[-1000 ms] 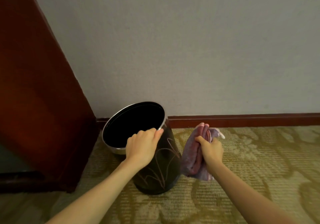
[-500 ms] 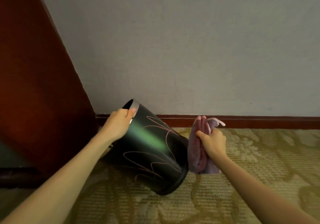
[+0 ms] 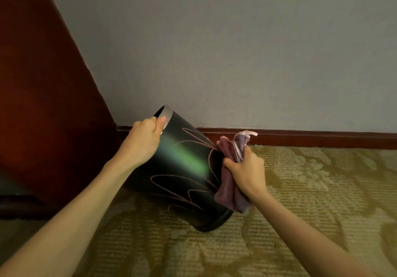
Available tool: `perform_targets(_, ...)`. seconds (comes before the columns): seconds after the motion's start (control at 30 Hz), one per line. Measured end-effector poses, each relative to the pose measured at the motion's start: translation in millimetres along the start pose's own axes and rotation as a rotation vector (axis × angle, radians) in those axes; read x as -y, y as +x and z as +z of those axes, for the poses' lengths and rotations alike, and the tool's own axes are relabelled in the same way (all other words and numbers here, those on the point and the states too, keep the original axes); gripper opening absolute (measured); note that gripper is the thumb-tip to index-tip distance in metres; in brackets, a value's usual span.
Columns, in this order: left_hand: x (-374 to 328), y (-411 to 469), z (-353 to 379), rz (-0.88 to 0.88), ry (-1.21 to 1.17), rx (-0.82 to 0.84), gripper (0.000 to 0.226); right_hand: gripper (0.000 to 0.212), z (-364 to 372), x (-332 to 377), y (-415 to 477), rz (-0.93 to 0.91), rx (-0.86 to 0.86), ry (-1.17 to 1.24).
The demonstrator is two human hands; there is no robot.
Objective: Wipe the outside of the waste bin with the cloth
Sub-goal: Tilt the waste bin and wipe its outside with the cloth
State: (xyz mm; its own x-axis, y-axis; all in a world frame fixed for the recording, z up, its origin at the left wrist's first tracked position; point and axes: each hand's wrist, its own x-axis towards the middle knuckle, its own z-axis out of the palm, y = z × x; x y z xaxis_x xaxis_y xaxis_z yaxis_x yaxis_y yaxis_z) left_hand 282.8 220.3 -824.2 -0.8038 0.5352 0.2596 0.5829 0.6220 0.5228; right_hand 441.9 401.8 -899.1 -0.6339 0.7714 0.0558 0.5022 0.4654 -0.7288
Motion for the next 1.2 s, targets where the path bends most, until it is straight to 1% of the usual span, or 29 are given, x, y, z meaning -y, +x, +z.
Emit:
perform_targets(0.07,3.4,-2.6,-2.1,0.025,-0.028,0.051,0.043,0.040,6.8,1.7,5.9,-0.011,-0.059,-0.109)
perform_targets(0.13,6.3,-3.9,-5.5,0.045,-0.082,0.119,0.041,0.038,12.7,2.2,14.5,-0.012,-0.096,-0.155)
perform_targets(0.2,6.4,-5.0,-9.5,0.065,-0.163,0.180,0.042,0.035,15.0,2.3,28.6,0.017,-0.093,-0.160)
perform_targets(0.27,4.1,-7.4,-10.4,0.089,-0.218,0.207,0.045,0.042,16.4,0.5,46.0,0.072,-0.057,-0.198)
perform_targets(0.33,0.3,-10.4,-7.8,0.109,-0.227,0.194,0.046,0.050,18.3,-3.2,62.3,0.121,0.013,-0.196)
perform_targets(0.4,-3.8,-10.2,-3.6,0.116,-0.206,0.156,0.045,0.053,19.1,-6.5,72.2,0.171,0.075,-0.136)
perform_targets(0.5,-8.3,-2.3,1.5,0.092,-0.156,0.123,0.044,0.052,17.4,-7.6,72.1,0.207,0.063,-0.058)
perform_targets(0.6,-6.9,6.9,1.0,0.062,-0.131,0.136,0.046,0.042,17.4,-3.1,50.6,0.153,-0.047,-0.012)
perform_targets(0.67,-4.7,10.4,0.2,0.058,-0.112,0.129,0.047,0.032,18.2,1.7,27.2,0.102,-0.171,0.036)
perform_targets(0.73,-4.1,13.2,0.4,0.051,-0.095,0.118,0.048,0.031,22.5,6.9,0.6,0.076,-0.295,0.098)
perform_targets(0.8,-5.3,16.6,0.6,0.022,-0.080,0.113,0.050,0.033,32.2,12.1,-27.0,0.059,-0.359,0.180)
perform_targets(0.87,-6.0,20.1,-1.0,-0.013,-0.056,0.120,0.049,0.034,44.3,15.9,-49.9,0.062,-0.364,0.249)
perform_targets(0.97,-4.0,20.2,-7.3,-0.033,-0.117,0.193,0.046,0.036,53.3,17.6,-61.5,0.062,-0.350,0.233)
perform_targets(1.07,-4.2,14.0,-9.9,-0.034,-0.235,0.235,0.046,0.034,47.0,16.0,-50.2,0.026,-0.334,0.222)
perform_targets(1.2,-4.6,11.6,-8.3,-0.076,-0.286,0.227,0.044,0.033,39.6,14.9,-31.1,-0.052,-0.315,0.154)
